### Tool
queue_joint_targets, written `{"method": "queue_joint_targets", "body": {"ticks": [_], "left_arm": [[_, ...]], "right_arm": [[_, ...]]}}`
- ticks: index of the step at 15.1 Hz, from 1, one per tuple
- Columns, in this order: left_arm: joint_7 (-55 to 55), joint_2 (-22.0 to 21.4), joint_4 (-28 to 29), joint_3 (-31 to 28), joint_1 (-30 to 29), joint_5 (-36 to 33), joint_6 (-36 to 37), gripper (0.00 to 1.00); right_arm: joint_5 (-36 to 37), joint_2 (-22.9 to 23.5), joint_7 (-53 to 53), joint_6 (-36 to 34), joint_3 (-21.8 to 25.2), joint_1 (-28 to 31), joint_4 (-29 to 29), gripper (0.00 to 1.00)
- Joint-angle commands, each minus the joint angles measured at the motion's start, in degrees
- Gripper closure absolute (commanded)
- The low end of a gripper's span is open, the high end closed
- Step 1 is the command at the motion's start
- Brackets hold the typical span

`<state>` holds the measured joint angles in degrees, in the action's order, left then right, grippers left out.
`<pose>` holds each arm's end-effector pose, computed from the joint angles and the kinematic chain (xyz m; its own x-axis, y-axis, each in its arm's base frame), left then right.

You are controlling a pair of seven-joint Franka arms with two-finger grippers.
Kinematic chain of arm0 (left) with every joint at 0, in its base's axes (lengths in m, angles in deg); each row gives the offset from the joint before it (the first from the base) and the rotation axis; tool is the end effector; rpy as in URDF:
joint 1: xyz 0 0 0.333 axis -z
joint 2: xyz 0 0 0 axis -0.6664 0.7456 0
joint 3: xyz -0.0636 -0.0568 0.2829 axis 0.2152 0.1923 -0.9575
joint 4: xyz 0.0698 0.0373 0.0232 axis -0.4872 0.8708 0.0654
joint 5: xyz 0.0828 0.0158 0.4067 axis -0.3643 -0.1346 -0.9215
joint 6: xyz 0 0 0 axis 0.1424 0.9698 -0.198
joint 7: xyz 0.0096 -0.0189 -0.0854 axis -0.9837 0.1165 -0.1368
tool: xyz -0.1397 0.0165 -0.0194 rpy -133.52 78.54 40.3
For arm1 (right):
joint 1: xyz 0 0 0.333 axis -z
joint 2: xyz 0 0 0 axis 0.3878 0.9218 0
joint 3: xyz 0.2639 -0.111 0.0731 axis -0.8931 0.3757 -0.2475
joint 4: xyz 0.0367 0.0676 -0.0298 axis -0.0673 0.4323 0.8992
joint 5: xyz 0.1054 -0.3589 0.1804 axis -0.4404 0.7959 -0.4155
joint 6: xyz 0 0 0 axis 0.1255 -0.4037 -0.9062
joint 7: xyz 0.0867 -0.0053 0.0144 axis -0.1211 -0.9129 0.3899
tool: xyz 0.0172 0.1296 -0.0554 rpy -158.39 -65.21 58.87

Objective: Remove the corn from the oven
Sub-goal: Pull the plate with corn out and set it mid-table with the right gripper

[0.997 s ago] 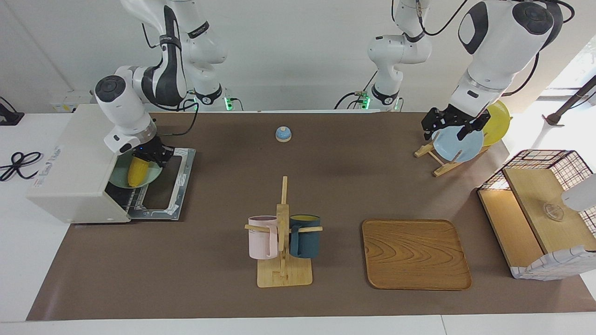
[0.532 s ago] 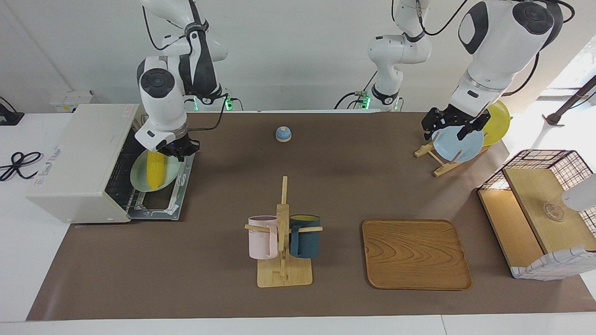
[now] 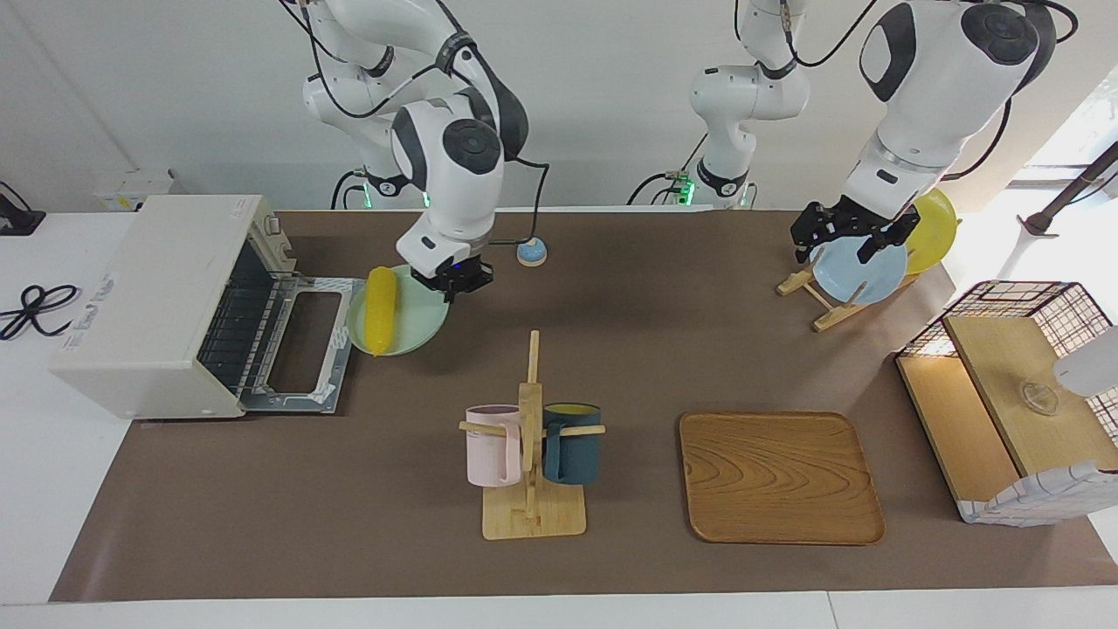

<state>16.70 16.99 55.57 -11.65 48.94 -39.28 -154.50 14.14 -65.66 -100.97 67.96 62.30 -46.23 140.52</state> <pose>0.5715 -0.0891 0.5316 0.9948 -0.0934 -0.0403 -0.0928 -0.9956 0.0163 0.5323 0.2710 0.3700 0.9947 0.0143 -0.1017 0.0379 -0.9715 0.2338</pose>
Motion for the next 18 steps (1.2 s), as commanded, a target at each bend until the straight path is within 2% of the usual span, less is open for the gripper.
{"method": "queue_joint_targets", "body": {"ticks": [1,2,3,5,10,12,14,16,18], "left_arm": [[0.21,-0.92,0.26,0.57,-0.56,-1.24,0.61,0.00],[0.21,-0.83,0.26,0.57,-0.56,-1.24,0.61,0.00],[0.21,-0.83,0.35,0.57,-0.56,-1.24,0.61,0.00],[0.21,-0.83,0.26,0.57,-0.56,-1.24,0.61,0.00],[0.21,-0.83,0.35,0.57,-0.56,-1.24,0.61,0.00],[0.12,-0.92,0.35,0.57,-0.56,-1.24,0.53,0.00],[0.20,-0.92,0.35,0.48,-0.56,-1.24,0.44,0.00],[0.29,-0.92,0.35,0.39,-0.64,-1.24,0.26,0.00],[0.21,-0.83,0.35,0.39,-0.64,-1.32,0.26,0.00]], "right_arm": [[-0.38,11.83,-8.84,-5.34,0.13,-6.00,-14.99,1.00],[-0.82,14.74,-12.71,-4.82,0.13,-8.11,-18.08,1.00],[-1.95,16.51,-15.97,-3.51,0.13,-8.83,-18.72,1.00],[-5.29,17.14,-18.98,3.06,-0.48,-11.02,-17.86,1.00],[-11.45,16.09,-20.31,17.31,-0.49,-10.24,-7.59,1.00],[-11.81,15.74,-20.48,19.26,-0.49,-10.07,-6.78,1.00],[-11.99,15.91,-20.48,22.14,-0.49,-10.16,-7.21,0.73],[-11.81,15.92,-20.22,24.01,-0.49,-10.25,-7.74,0.69],[-11.11,14.95,-19.26,21.22,-0.22,-9.28,-9.23,0.70]]}}
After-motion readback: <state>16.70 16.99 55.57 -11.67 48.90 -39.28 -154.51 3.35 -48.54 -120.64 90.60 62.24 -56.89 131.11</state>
